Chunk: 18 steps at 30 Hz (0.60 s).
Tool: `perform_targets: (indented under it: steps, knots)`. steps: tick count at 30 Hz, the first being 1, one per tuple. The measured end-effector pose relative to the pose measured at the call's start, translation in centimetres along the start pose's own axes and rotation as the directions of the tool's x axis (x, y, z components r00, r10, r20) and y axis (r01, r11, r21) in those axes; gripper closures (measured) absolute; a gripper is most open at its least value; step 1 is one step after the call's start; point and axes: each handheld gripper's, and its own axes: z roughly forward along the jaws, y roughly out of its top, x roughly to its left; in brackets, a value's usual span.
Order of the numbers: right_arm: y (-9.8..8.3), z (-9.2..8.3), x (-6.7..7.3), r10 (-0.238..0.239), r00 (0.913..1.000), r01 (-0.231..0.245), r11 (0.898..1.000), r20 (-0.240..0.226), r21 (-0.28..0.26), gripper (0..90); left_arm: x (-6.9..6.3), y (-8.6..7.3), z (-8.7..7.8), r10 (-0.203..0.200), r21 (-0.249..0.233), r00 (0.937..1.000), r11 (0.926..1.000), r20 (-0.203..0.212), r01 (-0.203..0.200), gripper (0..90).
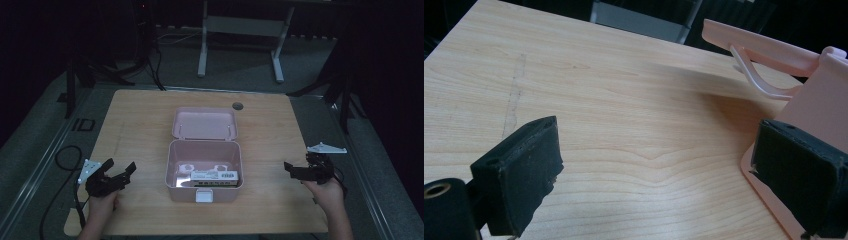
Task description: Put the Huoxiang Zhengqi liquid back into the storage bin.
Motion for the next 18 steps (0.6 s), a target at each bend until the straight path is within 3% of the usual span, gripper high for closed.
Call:
perform_targets:
  steps: [3, 8, 12, 14, 18]
  knots:
    - [-0.9, 0.2, -0.4, 0.027, 0.9974, -0.026, 0.999, 0.067, -0.019, 9.3, 0.0, 0.0, 0.0, 0.001, 0.003, 1.0000, 1.0000, -0.001, -0.001, 6.2]
    - [-2.6, 0.2, -1.2, 0.113, 0.9856, -0.102, 0.991, 0.126, -0.089, 9.3, 0.0, 0.0, 0.0, 0.002, 0.004, 1.0000, 1.0000, -0.001, -0.002, 6.2]
    - [-4.1, 0.2, -1.7, 0.166, 0.9650, -0.141, 0.981, 0.203, -0.135, 9.3, -0.1, 0.0, 0.0, 0.009, 0.005, 1.0000, 0.9999, -0.004, -0.009, 6.2]
    - [-4.9, 0.3, -1.9, 0.215, 0.9554, -0.183, 0.969, 0.203, -0.164, 9.3, -0.1, 0.0, 0.0, 0.013, 0.009, 0.9999, 0.9999, -0.009, -0.012, 6.2]
    - [-6.3, 0.7, -2.2, 0.262, 0.9457, -0.230, 0.958, 0.193, -0.175, 9.3, -0.1, 0.0, 0.1, 0.016, 0.020, 0.9997, 0.9997, -0.019, -0.016, 6.2]
